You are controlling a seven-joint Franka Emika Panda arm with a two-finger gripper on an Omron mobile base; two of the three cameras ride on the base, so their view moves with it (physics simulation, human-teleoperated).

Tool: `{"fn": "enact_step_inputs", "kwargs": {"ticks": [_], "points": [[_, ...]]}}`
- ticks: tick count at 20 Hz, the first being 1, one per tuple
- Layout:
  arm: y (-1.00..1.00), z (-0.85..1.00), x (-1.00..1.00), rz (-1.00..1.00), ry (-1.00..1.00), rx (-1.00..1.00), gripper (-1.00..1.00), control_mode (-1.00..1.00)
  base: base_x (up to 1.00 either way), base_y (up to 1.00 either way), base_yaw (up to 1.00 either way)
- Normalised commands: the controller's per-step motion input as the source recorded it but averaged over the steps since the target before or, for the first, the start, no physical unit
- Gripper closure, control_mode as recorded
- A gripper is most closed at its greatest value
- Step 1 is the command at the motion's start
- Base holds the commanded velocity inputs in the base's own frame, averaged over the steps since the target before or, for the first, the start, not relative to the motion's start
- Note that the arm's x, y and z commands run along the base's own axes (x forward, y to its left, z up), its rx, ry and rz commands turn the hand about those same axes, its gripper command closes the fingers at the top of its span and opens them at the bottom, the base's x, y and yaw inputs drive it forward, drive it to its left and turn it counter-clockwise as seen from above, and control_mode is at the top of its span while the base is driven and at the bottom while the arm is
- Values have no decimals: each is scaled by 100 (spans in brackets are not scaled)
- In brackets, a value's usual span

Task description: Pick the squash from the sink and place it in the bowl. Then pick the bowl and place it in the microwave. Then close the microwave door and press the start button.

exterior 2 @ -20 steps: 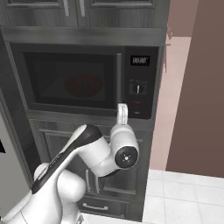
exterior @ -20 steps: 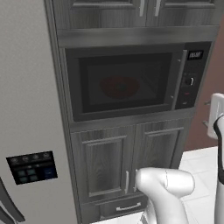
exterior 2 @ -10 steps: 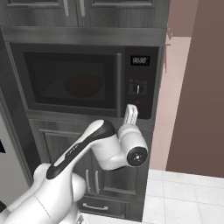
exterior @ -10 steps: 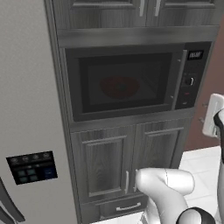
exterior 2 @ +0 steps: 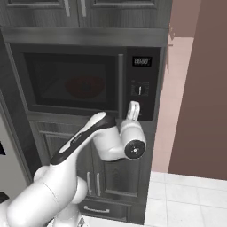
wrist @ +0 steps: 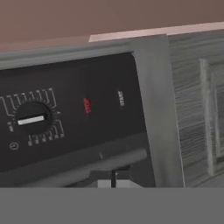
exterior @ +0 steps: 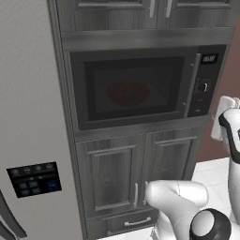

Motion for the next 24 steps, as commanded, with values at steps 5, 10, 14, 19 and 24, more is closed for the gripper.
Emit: {"fn": "enact_step_inputs", "kwargs": {"ticks": [5, 10, 14, 19, 24], "points": [[0, -13, 66, -14, 0, 0, 100, -100, 0, 0, 0], [-1, -18, 44, -11, 0, 2, 100, -100, 0, 0, 0], [-18, -14, 9, -1, 0, 7, 100, -100, 0, 0, 0], [-24, -2, 4, 0, 0, 8, 100, -100, 0, 0, 0], [-13, -1, 9, 0, 0, 6, 100, -100, 0, 0, 0]]}}
